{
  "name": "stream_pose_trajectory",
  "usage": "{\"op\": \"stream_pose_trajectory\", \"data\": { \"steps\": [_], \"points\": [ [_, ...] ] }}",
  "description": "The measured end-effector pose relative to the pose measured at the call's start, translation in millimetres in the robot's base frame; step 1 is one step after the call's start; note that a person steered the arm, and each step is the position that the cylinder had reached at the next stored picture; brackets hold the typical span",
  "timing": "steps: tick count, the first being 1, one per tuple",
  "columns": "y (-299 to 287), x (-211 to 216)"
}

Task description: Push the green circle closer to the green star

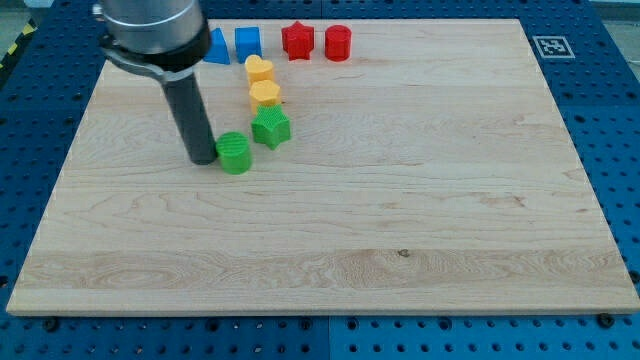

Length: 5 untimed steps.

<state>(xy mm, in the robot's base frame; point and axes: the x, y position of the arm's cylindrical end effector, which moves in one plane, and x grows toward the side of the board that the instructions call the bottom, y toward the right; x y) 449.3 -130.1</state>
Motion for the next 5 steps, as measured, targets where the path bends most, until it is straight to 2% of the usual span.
{"op": "stream_pose_trajectory", "data": {
  "steps": [5],
  "points": [
    [26, 1]
  ]
}}
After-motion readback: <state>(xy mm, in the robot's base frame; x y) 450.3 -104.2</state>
